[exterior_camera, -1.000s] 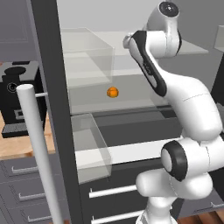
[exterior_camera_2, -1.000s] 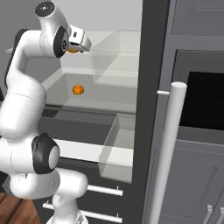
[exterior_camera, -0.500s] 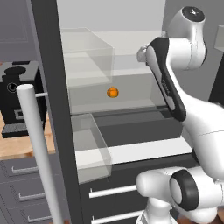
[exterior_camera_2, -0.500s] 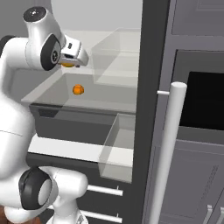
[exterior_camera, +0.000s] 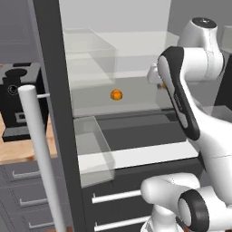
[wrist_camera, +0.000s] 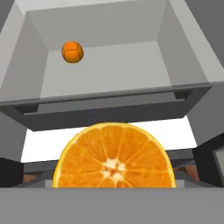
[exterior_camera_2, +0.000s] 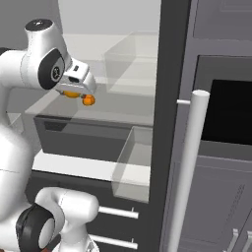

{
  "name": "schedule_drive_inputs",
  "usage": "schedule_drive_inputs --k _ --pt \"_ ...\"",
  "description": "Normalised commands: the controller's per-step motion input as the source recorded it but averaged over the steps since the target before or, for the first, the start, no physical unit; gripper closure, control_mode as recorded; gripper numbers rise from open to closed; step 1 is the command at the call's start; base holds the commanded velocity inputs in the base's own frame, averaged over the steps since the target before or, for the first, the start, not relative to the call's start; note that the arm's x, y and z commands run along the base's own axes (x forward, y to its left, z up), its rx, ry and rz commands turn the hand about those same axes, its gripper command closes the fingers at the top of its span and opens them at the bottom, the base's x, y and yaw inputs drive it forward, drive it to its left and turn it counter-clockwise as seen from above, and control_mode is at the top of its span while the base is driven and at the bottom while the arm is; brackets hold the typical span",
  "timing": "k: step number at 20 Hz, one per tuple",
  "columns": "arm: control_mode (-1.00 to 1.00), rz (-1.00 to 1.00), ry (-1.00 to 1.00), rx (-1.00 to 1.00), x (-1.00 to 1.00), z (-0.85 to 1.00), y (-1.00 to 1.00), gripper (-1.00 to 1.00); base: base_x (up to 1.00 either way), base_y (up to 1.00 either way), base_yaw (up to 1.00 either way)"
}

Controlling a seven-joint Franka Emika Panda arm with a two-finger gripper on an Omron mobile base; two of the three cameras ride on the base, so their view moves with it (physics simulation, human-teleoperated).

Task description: Pick up both oranges from the fridge and place them inside the tupperware on the counter.

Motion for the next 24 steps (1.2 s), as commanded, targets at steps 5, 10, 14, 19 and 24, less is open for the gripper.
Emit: schedule_drive_inputs --k 5,10,14,19,24 --pt "1.0 0.0 0.0 0.0 0.0 0.0 0.0 1.0 -0.48 0.0 0.01" --pt "1.0 0.0 0.0 0.0 0.0 0.0 0.0 1.0 -0.82 0.0 0.02" --pt "1.0 0.0 0.0 0.0 0.0 0.0 0.0 1.0 -0.95 0.04 0.01" --pt "1.0 0.0 0.0 0.0 0.0 0.0 0.0 1.0 -0.62 0.23 0.02" --pt "1.0 0.0 0.0 0.0 0.0 0.0 0.0 1.0 -0.14 0.32 0.03"
